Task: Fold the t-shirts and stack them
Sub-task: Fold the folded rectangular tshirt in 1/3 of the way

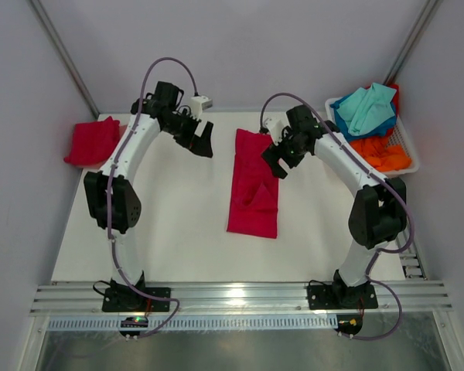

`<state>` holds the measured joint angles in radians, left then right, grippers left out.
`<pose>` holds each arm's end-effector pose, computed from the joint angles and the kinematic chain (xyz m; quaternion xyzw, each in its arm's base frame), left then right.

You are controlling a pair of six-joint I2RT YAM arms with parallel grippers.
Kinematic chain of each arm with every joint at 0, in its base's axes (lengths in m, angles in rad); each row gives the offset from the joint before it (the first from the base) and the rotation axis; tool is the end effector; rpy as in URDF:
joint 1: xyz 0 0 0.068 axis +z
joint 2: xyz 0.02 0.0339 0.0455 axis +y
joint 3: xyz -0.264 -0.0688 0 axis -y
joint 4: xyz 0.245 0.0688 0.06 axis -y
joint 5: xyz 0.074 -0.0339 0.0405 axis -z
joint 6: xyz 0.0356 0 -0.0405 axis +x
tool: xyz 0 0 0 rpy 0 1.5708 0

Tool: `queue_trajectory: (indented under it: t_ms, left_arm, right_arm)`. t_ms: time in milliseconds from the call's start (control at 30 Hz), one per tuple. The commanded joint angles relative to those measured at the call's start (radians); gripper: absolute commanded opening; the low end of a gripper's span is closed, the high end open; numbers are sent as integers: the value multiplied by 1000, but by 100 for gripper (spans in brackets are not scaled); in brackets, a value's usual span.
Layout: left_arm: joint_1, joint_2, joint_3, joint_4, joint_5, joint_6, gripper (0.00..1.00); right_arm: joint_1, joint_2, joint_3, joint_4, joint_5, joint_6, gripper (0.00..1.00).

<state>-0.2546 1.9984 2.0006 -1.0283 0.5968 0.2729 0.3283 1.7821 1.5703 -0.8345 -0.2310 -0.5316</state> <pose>0.4091 -0.1271 0.3258 0.3163 0.8681 -0.2808 0.2597 0.3589 0.1309 0.2847 -0.4270 0.8596 0.0846 0.2675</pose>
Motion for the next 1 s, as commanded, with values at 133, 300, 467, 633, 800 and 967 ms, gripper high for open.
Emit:
queue_trajectory:
  t_ms: [133,300,467,633,800,967]
  left_arm:
    - [5,60,104,-242,170,135,99]
    - [-9,66,67,-234,124,161,99]
    - [-11,108,96,-233,124,150,99]
    - [-18,129,132,-222,86,138,99]
    - [-34,157,171,-220,66,132,99]
    - [-34,180,193,-216,80,121,99]
  right_arm:
    - [9,-27,-23,-61,-126,-97,99]
    - [25,-21,0,-92,-200,-140,99]
    - [40,26,23,-121,-260,-162,99]
    - [61,51,27,-126,-268,-169,99]
    - [75,99,37,-110,-264,-148,99]
    - [77,129,59,-95,-248,-145,100]
